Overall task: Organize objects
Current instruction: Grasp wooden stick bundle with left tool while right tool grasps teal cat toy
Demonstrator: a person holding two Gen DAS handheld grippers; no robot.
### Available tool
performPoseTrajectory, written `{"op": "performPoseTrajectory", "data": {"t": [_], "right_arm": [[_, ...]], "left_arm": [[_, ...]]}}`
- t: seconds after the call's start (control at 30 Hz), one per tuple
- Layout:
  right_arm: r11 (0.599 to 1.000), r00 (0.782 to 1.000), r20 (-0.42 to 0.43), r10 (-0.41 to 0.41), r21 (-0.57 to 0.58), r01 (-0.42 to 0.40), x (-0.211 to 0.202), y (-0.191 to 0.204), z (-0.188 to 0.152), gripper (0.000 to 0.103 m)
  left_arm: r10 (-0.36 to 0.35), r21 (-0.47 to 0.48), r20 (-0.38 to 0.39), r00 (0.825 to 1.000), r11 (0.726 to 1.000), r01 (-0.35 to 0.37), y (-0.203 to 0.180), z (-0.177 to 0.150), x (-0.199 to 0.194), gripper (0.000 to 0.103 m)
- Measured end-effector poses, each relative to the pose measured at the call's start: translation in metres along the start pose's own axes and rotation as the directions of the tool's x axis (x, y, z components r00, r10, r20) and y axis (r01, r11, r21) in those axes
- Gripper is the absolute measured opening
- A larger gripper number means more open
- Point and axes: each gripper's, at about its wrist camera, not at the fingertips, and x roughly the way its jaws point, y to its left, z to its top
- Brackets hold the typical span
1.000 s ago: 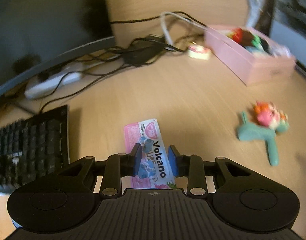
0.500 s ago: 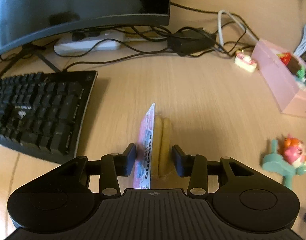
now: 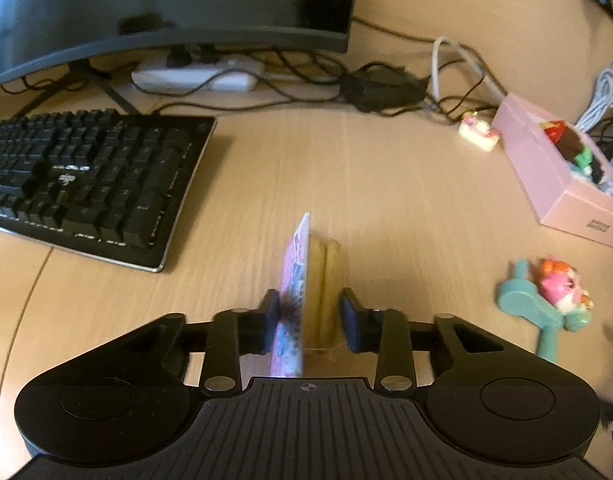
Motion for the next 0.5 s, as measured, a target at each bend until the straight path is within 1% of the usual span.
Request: {"op": "performPoseTrajectory", "data": {"t": [0.03,0.1,0.13,0.17,0.23,0.27,0.33,0.37,0.43,0.47,0.5], "right_arm": [[1.0,1.0,0.025,-0.007,0.002,0.007,-0.002,0.0,0.003,0.099],[0.999,0.998,0.065,-0.027,0.03,0.025,-0.002,-0.004,0.01,0.095],[0.998,0.996,0.077,-0.037,0.051,0.033,0.0,-0.007,0.014,0.087],[0.997,0.996,0.081,-0.039,0.073,0.033,0.003,-0.011,0.018,0.078],[0.993,0.997,0.072,-0.029,0.118,0.02,0.01,-0.018,0.026,0.07],[0.991,0.998,0.066,-0.019,0.133,0.01,0.015,-0.02,0.03,0.07],[0.993,0.998,0.06,-0.004,0.117,-0.003,0.023,-0.018,0.038,0.07],[0.995,0.999,0.053,0.002,0.097,-0.007,0.029,-0.016,0.042,0.07],[0.995,0.999,0.036,0.01,0.104,-0.014,0.043,-0.016,0.05,0.07],[0.992,0.999,0.03,0.024,0.123,-0.028,0.046,-0.018,0.053,0.067],[0.988,0.999,0.018,0.038,0.148,-0.04,0.049,-0.02,0.057,0.06]], "left_arm": [[-0.005,0.001,0.005,1.0,1.0,0.005,-0.002,-0.002,-0.006,0.027],[-0.044,-0.015,0.005,0.999,0.999,0.044,-0.004,-0.009,-0.017,0.026],[-0.062,-0.02,0.006,0.998,0.998,0.062,-0.005,-0.013,-0.022,0.026],[-0.077,-0.022,0.003,0.997,0.997,0.077,-0.008,-0.017,-0.026,0.026],[-0.105,-0.037,-0.006,0.994,0.994,0.105,-0.012,-0.024,-0.031,0.026],[-0.128,-0.05,-0.014,0.992,0.991,0.127,-0.014,-0.027,-0.033,0.026],[-0.174,-0.062,-0.025,0.984,0.983,0.173,-0.02,-0.031,-0.037,0.026],[-0.191,-0.056,-0.029,0.981,0.98,0.19,-0.023,-0.032,-0.038,0.026],[-0.218,-0.033,-0.034,0.975,0.976,0.217,-0.031,-0.032,-0.041,0.026],[-0.23,-0.024,-0.037,0.973,0.973,0.229,-0.034,-0.032,-0.043,0.026],[-0.245,-0.013,-0.039,0.969,0.969,0.245,-0.039,-0.031,-0.045,0.026]]}}
